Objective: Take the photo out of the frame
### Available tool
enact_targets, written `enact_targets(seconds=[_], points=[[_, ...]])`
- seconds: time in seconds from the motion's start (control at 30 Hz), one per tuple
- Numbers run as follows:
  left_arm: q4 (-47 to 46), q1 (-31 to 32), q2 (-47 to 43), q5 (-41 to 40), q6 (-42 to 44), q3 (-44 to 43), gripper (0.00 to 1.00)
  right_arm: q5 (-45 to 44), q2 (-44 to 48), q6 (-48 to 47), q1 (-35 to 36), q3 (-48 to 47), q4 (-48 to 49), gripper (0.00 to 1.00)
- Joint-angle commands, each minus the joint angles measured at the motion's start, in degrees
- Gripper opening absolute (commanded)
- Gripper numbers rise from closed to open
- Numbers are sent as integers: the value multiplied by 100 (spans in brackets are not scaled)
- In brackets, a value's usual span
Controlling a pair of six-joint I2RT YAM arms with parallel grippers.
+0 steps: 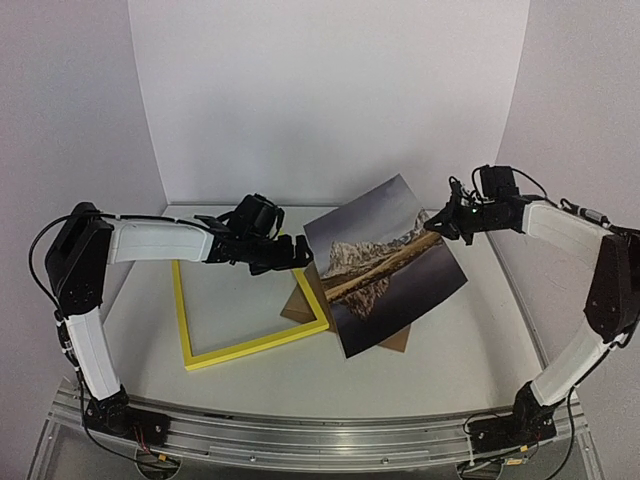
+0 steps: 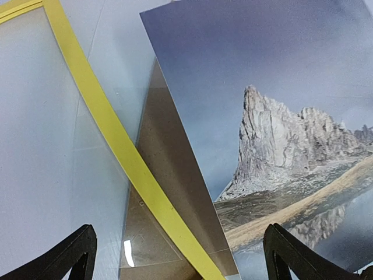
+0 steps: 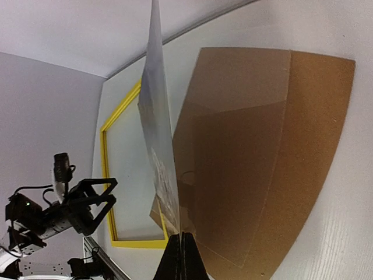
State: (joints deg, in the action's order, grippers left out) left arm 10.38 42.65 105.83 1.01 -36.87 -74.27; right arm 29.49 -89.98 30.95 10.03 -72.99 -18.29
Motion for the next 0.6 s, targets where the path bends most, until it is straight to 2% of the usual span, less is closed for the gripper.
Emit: enact_targets(seconds=[0.0, 0.23, 0.27, 0.3, 0.37, 0.4, 0.47, 0.53, 0.57], points=[[-85, 0, -215, -183, -127, 172, 100, -581, -563, -100, -199, 394, 311, 0], [20, 2, -264, -242, -226, 258, 100, -1306, -1593, -406, -326, 898, 633, 0], [32, -1, -265, -222, -235, 257, 100, -1298, -1642, -411, -326, 967, 719, 4], [51, -3, -265, -215, -250, 250, 100, -1320, -1662, -394, -326, 1008, 771, 12], [125, -3, -288, -247, -268, 222, 100, -1433, -1570, -404, -328, 1034, 786, 39], [219, -3, -333, -328, -297, 197, 100, -1602, -1416, -404, -327, 1066, 774, 48], [376, -3, -493, -487, -332, 195, 100, -2155, -882, -346, -351, 1134, 648, 63], [597, -3, -759, -733, -381, 208, 100, -3061, -281, -333, -361, 1114, 363, 85], [740, -3, -925, -871, -438, 235, 100, -3509, 33, -336, -361, 1065, 139, 90]])
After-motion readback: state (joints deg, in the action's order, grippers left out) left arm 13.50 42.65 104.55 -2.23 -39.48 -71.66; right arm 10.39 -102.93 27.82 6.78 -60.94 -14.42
